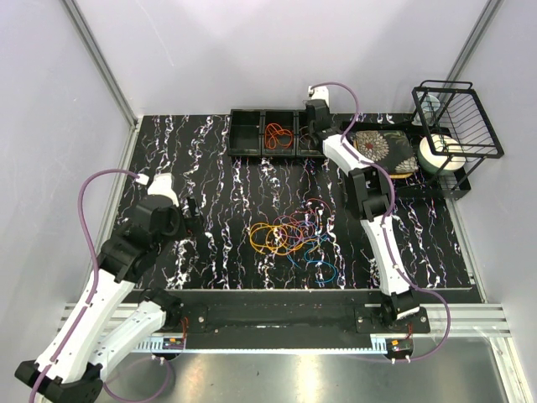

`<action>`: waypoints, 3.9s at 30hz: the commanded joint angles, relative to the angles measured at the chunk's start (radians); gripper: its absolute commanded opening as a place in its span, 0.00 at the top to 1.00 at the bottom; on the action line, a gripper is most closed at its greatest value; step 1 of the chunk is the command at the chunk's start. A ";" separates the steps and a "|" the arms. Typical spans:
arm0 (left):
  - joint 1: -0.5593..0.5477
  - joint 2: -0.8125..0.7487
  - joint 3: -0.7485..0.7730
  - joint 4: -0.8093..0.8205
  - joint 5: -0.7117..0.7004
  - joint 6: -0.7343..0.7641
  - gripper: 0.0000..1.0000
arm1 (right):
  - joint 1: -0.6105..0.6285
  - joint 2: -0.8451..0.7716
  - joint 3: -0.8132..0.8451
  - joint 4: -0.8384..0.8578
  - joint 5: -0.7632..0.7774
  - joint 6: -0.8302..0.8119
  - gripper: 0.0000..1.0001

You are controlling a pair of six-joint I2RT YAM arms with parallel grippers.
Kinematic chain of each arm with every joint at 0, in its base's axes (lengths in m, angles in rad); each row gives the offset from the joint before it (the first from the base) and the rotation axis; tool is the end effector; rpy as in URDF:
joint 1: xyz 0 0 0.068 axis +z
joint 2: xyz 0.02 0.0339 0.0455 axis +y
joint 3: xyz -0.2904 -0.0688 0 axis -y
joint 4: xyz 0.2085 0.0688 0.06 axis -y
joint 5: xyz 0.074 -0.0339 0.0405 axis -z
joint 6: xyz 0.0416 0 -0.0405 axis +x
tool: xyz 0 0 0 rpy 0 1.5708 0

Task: Untangle the cables

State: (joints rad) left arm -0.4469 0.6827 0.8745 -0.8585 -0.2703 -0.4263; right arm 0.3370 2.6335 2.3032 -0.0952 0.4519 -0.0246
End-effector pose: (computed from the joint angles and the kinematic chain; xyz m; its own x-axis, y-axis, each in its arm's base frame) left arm 0.0748 -0.0235 0.3248 -0.6017 -0.1535 -0.7838 -0.0237 0.9844 -0.1746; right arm 0.5646 0.1786 0.1979 -0.3914 -0.1606 -0.9061 0.0683 0.9769 -0.2026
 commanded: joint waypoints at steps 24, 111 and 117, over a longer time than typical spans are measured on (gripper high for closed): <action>0.027 0.003 -0.003 0.050 -0.006 0.001 0.05 | -0.004 -0.257 -0.321 0.098 -0.166 0.080 0.93; 0.047 0.018 0.000 0.050 0.000 0.001 0.05 | -0.142 -0.038 0.355 -0.440 -0.538 0.262 0.90; 0.048 0.018 -0.002 0.050 0.002 0.003 0.05 | -0.141 -0.033 0.300 -0.431 -0.542 0.258 0.98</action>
State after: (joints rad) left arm -0.4053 0.7086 0.8745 -0.8585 -0.2691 -0.4263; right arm 0.1886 2.5885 2.6381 -0.5606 -0.0708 0.2291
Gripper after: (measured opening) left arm 0.947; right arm 0.055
